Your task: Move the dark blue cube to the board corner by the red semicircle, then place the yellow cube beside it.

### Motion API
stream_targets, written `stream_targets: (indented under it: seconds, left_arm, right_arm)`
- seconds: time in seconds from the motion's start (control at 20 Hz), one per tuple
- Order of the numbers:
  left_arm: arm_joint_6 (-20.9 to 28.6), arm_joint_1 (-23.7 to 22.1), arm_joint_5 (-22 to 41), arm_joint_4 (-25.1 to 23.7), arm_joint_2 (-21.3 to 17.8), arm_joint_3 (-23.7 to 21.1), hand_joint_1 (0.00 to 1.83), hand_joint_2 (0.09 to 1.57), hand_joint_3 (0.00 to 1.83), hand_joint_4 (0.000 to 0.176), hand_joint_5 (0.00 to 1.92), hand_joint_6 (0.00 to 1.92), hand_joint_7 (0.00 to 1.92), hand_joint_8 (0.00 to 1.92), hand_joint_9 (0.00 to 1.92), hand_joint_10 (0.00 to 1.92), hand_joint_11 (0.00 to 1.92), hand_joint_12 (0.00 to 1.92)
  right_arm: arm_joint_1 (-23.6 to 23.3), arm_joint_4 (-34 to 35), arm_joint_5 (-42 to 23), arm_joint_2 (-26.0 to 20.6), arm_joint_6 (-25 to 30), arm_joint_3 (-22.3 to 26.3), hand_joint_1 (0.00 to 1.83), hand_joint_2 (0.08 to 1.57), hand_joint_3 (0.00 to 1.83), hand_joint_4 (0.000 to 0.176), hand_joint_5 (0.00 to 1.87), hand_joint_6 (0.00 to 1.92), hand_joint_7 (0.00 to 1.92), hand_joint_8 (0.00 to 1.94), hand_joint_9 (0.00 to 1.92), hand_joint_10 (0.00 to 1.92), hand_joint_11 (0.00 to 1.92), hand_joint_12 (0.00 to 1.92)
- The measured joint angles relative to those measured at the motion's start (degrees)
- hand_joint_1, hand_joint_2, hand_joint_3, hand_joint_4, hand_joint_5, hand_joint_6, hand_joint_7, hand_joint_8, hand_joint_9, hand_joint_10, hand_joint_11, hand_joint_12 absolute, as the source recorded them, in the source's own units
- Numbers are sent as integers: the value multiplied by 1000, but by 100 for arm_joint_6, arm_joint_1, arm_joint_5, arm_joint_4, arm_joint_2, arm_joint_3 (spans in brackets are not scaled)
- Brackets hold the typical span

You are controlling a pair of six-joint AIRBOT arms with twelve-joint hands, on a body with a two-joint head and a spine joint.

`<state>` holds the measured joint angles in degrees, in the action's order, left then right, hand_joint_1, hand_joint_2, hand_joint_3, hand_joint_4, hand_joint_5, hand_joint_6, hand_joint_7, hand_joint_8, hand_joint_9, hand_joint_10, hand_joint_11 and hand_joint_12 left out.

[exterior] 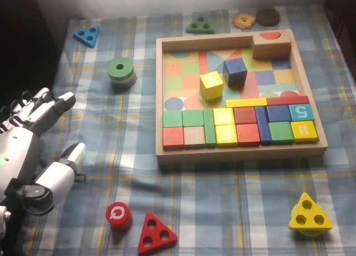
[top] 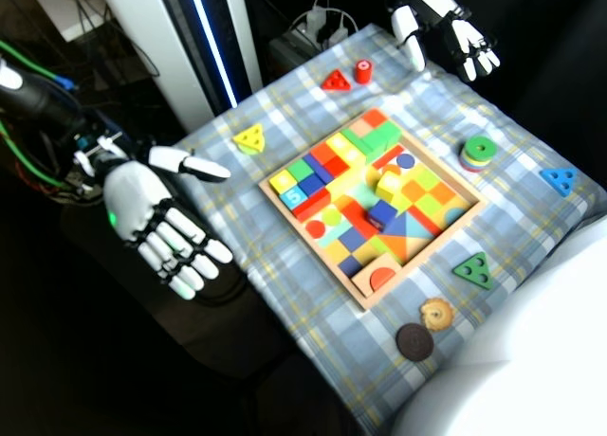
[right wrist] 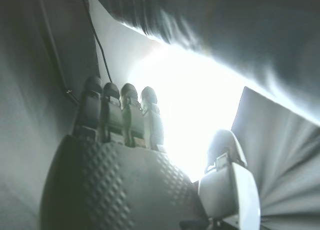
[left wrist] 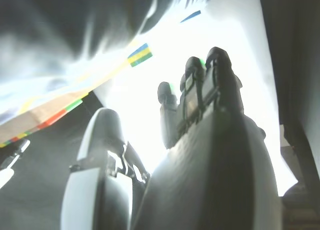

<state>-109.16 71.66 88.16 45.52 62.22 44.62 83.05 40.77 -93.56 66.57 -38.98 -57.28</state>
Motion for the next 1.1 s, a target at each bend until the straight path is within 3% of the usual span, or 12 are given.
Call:
stream_targets:
  seconds: [0.15,0.25,0.3,0.35,0.45,0.5,0.6,0.75,0.85,1.0,1.05,1.1]
  left_arm:
    - [0,0,0,28,0,0,753,1392,4,46,345,4,76,1,46,13,0,0]
    - [0,-4,-11,24,-13,0,746,1395,3,37,348,3,84,3,55,13,0,0]
    - [-2,-13,-26,24,-31,0,716,1402,5,53,328,1,76,0,45,7,0,0]
    - [0,-33,-24,26,-48,0,764,1394,0,42,341,6,81,2,54,10,0,0]
    - [0,-52,-33,-4,-48,0,786,1381,0,27,370,11,93,4,56,8,0,0]
    - [0,-52,-35,2,-48,0,772,1377,0,28,381,10,101,5,64,9,0,0]
    - [-2,-52,-76,11,-48,0,689,1391,4,51,364,0,90,1,64,5,0,0]
    - [-2,-55,-144,15,-48,0,645,1394,5,82,326,2,75,1,54,4,0,0]
    - [-2,-52,-153,-4,-48,2,619,1401,4,71,324,3,70,2,49,2,0,0]
    - [-2,-52,-168,-11,-46,22,633,1400,1,67,332,4,64,0,55,4,0,0]
    - [-2,-52,-184,-15,-46,35,605,1407,4,71,323,2,55,0,49,1,0,0]
    - [-2,-52,-199,-2,-46,57,645,1403,0,62,332,4,61,3,57,4,0,0]
  right_arm:
    - [0,0,0,0,11,0,0,1223,8,0,211,0,121,0,3,0,0,0]
    - [-2,-153,24,-50,44,0,0,1184,0,51,204,2,87,0,0,0,0,0]
    - [-50,-328,120,-157,44,0,0,1178,0,55,195,0,73,0,0,0,0,0]
    - [-181,-514,151,-282,44,-42,0,1176,0,66,178,0,54,0,0,0,0,0]
    - [-562,-1023,245,-507,70,-245,0,1192,0,39,171,4,65,6,9,4,0,0]
    - [-726,-1329,382,-579,151,-365,0,1167,0,67,173,5,59,3,1,0,0,0]
    - [-1161,-2144,968,-675,612,-756,0,1056,0,44,170,0,82,1,0,0,0,0]
    - [-1875,-3187,1893,-721,1091,-1241,0,982,0,87,193,15,28,0,0,0,0,0]
    - [-2365,-3906,2490,-719,1381,-1565,0,978,0,57,272,12,70,5,0,0,0,0]
    - [-3215,-5104,3585,-603,1816,-2159,0,964,0,52,456,9,92,0,0,0,0,0]
    - [-3353,-5283,3801,-566,1845,-2234,0,972,0,10,446,3,28,0,0,0,0,0]
    - [-3663,-5748,4234,-452,1895,-2404,0,969,0,0,463,9,5,0,0,0,0,0]
